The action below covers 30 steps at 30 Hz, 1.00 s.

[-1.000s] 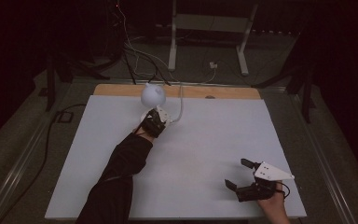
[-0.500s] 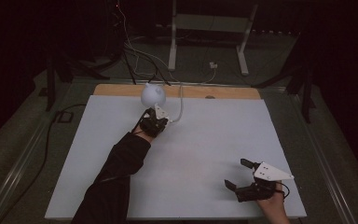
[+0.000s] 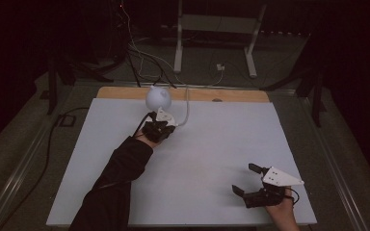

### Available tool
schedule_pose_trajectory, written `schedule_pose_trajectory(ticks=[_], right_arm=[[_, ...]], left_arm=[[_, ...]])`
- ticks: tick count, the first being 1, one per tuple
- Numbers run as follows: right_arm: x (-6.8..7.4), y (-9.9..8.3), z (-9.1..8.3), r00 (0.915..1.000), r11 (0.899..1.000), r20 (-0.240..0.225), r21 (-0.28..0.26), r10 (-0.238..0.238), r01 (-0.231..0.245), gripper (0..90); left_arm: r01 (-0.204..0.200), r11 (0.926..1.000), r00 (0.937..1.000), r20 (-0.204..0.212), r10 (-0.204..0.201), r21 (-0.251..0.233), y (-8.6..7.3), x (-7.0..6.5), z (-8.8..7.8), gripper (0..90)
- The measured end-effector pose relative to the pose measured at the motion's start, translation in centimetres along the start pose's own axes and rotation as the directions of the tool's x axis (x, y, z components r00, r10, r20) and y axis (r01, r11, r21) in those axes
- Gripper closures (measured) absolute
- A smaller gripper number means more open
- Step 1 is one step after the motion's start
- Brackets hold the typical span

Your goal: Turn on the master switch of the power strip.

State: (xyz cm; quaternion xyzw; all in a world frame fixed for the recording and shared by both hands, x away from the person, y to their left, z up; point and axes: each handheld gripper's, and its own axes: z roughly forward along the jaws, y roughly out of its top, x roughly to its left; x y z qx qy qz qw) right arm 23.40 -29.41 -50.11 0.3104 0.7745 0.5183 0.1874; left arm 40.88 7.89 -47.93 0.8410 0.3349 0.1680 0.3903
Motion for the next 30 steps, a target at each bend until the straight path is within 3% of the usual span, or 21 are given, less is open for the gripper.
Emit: schedule_pose_trajectory(ticks=[2,3,7,8,10,11,13,16,17,18,19,20,22,24,30], right_arm=[[0.0,0.0,0.0,1.0000,1.000,-0.001,0.001,0.001,-0.001,0.0],[0.0,0.0,0.0,1.0000,1.000,0.000,0.002,0.002,-0.002,0.0],[0.0,0.0,0.0,1.0000,1.000,0.001,0.001,0.002,-0.002,0.0],[0.0,0.0,0.0,1.0000,1.000,0.001,0.001,0.002,-0.002,0.0],[0.0,0.0,0.0,1.0000,1.000,0.001,0.002,0.003,-0.003,0.0],[0.0,0.0,0.1,1.0000,1.000,0.002,0.002,0.004,-0.004,0.0],[0.0,0.0,0.1,1.0000,1.000,0.001,0.003,0.005,-0.005,0.0],[0.0,0.0,0.1,1.0000,1.000,0.001,0.006,0.005,-0.005,0.0],[0.0,0.0,0.2,1.0000,1.000,0.001,0.006,0.004,-0.004,0.0],[0.0,0.0,0.2,1.0000,1.000,0.001,0.006,0.004,-0.004,0.0],[0.0,0.0,0.2,1.0000,1.000,0.000,0.006,0.001,-0.001,0.0],[0.0,0.0,0.2,1.0000,1.000,0.000,0.006,0.001,-0.001,0.0],[0.0,0.0,0.2,1.0000,1.000,-0.001,0.007,0.000,0.000,0.0],[0.0,0.0,0.2,1.0000,1.000,-0.002,0.007,0.002,-0.002,0.0],[0.0,0.0,0.2,1.0000,1.000,-0.002,0.009,0.000,0.000,0.0]], left_arm=[[0.020,0.9998,0.9996,0.020,-0.020,-0.008,0.0,0.2,-0.3,88.9],[0.025,0.9997,0.9995,0.019,-0.025,-0.007,0.0,0.2,-0.4,81.6],[0.025,0.9996,0.9991,0.033,-0.025,0.009,0.0,0.0,-0.8,67.3],[0.029,0.9995,0.9985,0.046,-0.029,0.010,0.0,0.0,-0.9,67.3],[0.028,0.9995,0.9980,0.056,-0.029,0.018,-0.1,-0.2,-1.1,59.4],[0.029,0.9995,0.9975,0.064,-0.030,0.016,-0.1,-0.2,-1.2,50.6],[0.032,0.9992,0.9967,0.075,-0.033,0.022,-0.1,-0.3,-1.4,46.9],[0.034,0.9989,0.9947,0.096,-0.037,0.032,0.0,-0.5,-1.6,32.0],[0.036,0.9988,0.9921,0.119,-0.040,0.032,-0.1,-0.5,-1.7,22.4],[0.035,0.9987,0.9907,0.130,-0.040,0.038,-0.1,-0.6,-1.7,22.4],[0.031,0.9985,0.9879,0.151,-0.038,0.045,-0.1,-0.6,-1.7,11.1],[0.028,0.9984,0.9841,0.174,-0.036,0.049,-0.2,-0.6,-1.8,11.1],[0.019,0.9988,0.9821,0.186,-0.027,0.045,-0.4,-0.7,-1.9,1.3],[-0.003,0.9992,0.9828,0.185,-0.005,0.040,-0.5,-0.9,-2.0,0.9],[-0.021,0.9986,0.9725,0.233,0.009,0.049,-1.0,-0.9,-2.5,0.3]])
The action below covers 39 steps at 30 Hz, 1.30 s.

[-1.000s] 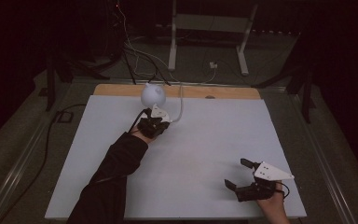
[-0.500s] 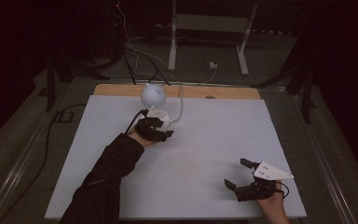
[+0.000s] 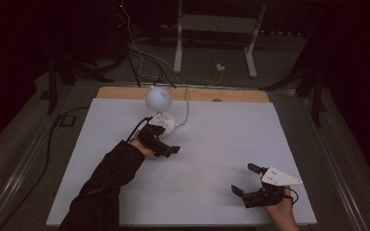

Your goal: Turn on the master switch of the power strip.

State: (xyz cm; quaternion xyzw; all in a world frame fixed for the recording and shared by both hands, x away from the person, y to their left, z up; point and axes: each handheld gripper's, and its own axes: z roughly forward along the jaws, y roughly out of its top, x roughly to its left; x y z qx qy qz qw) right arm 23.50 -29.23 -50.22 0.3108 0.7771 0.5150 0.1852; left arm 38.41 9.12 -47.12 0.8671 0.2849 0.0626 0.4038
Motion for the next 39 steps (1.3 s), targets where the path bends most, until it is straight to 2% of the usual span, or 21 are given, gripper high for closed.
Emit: schedule_pose_trajectory(ticks=[9,16,22,39], right_arm=[[0.1,0.0,0.1,1.0000,1.000,-0.001,0.003,-0.004,0.004,0.0],[0.1,0.0,0.1,1.0000,1.000,0.000,0.004,-0.005,0.005,0.0],[0.2,0.1,0.1,1.0000,1.000,0.002,0.005,-0.007,0.007,0.0],[0.2,0.1,0.3,0.9999,1.000,0.004,0.012,-0.010,0.010,0.0]], left_arm=[[0.013,0.9999,0.9998,0.015,-0.013,-0.007,-1.1,-0.1,-1.6,0.3],[0.040,0.9989,0.9992,-0.008,-0.040,-0.025,-2.4,-0.1,-3.7,0.3],[0.044,0.9987,0.9987,-0.024,-0.044,-0.026,-3.4,-0.3,-5.1,0.3],[0.044,0.9988,0.9976,-0.052,-0.045,-0.023,-7.2,-1.6,-7.6,0.3]])
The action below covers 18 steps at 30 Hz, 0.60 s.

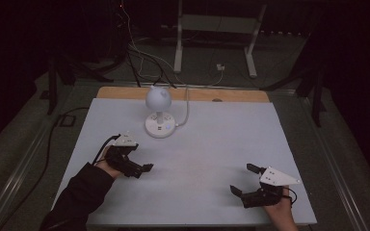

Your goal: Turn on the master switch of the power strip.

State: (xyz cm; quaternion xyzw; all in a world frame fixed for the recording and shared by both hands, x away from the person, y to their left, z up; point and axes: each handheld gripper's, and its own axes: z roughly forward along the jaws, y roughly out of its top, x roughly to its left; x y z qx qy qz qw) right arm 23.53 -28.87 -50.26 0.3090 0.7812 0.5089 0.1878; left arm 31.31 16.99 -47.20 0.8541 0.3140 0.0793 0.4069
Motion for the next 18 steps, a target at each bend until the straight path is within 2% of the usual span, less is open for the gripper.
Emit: schedule_pose_trajectory(ticks=[18], right_arm=[[0.1,0.0,0.0,1.0000,1.000,0.000,0.004,-0.002,0.002,0.0]], left_arm=[[0.014,0.9999,0.9999,-0.001,-0.014,-0.003,-4.1,-1.7,-1.3,0.4]])
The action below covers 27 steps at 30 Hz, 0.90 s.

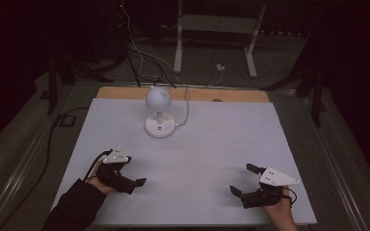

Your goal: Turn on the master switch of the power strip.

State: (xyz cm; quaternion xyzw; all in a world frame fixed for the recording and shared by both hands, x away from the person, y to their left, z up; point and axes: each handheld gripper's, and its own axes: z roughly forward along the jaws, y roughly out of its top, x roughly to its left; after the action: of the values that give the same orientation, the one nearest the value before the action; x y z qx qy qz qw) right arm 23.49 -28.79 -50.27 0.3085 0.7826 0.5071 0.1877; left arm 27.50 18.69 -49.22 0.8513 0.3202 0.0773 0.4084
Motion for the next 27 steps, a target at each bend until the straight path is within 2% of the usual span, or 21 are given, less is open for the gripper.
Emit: schedule_pose_trajectory(ticks=[15,21,25,27], right_arm=[[0.1,0.0,0.0,1.0000,1.000,-0.003,0.006,0.000,0.000,0.0],[0.0,0.0,0.0,1.0000,1.000,-0.003,0.005,0.000,0.000,0.0],[0.0,0.0,0.1,1.0000,1.000,-0.004,0.006,0.000,0.000,0.0],[0.0,0.0,0.0,1.0000,1.000,-0.002,0.006,-0.001,0.001,0.0]], left_arm=[[0.000,1.0000,0.9997,-0.024,0.000,-0.003,-3.6,-1.2,-0.9,0.4],[0.026,0.9995,0.9992,-0.029,-0.026,-0.018,-5.0,-1.4,-1.7,0.4],[0.038,0.9990,0.9973,-0.063,-0.039,-0.023,-5.6,-1.4,-2.3,0.4],[0.037,0.9991,0.9949,-0.093,-0.039,-0.019,-6.0,-1.5,-2.5,0.4]])
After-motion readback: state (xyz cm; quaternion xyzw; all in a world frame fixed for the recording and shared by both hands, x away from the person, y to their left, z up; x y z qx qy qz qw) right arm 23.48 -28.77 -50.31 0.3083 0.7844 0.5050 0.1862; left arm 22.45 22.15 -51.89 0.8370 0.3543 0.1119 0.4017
